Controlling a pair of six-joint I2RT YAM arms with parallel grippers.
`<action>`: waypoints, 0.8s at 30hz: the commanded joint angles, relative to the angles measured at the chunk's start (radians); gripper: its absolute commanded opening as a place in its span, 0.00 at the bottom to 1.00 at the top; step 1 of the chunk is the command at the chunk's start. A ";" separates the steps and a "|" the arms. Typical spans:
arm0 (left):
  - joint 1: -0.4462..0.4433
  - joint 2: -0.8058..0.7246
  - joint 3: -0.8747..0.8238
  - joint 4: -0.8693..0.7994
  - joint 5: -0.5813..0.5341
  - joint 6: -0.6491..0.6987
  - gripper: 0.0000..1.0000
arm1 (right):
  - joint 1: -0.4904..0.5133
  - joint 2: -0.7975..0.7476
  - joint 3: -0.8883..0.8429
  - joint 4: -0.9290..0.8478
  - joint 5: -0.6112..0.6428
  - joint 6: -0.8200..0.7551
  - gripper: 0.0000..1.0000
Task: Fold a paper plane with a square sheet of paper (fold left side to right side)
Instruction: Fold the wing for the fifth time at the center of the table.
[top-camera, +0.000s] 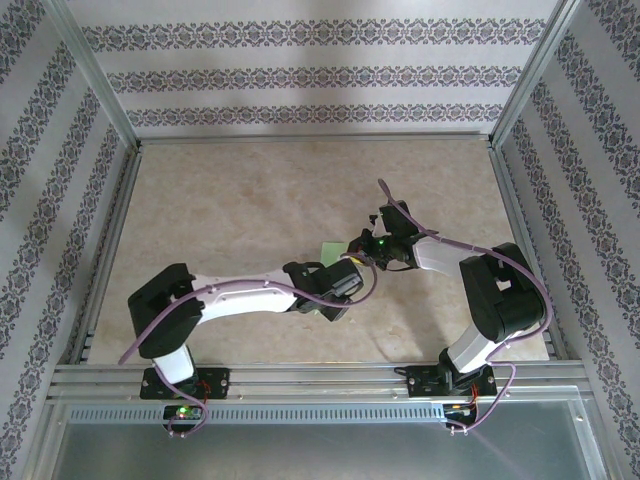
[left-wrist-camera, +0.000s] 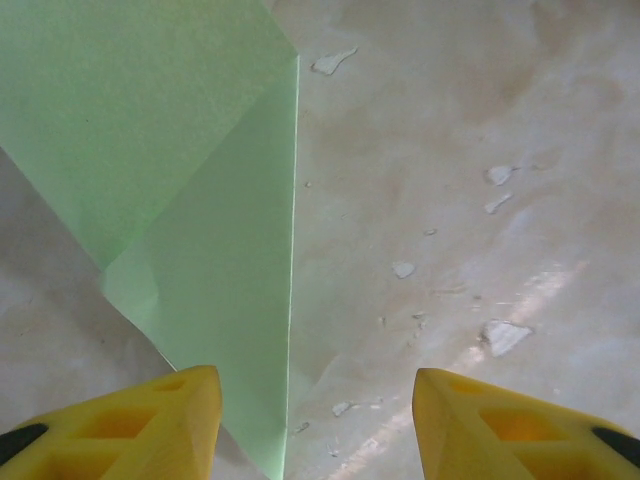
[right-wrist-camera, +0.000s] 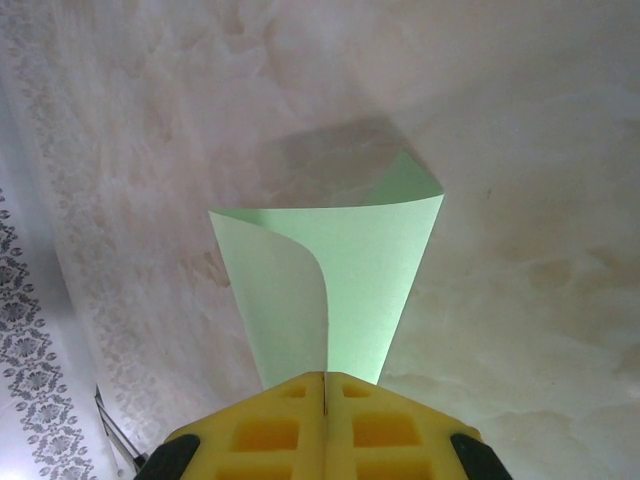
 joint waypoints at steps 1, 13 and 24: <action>-0.016 0.044 0.050 -0.103 -0.079 0.045 0.53 | 0.012 -0.015 0.022 -0.020 0.024 0.013 0.02; -0.014 0.116 0.081 -0.116 -0.147 0.055 0.34 | 0.019 0.007 0.028 -0.020 0.029 0.014 0.02; -0.013 0.127 0.068 -0.096 -0.140 0.055 0.08 | 0.019 0.007 0.021 -0.033 0.062 -0.001 0.07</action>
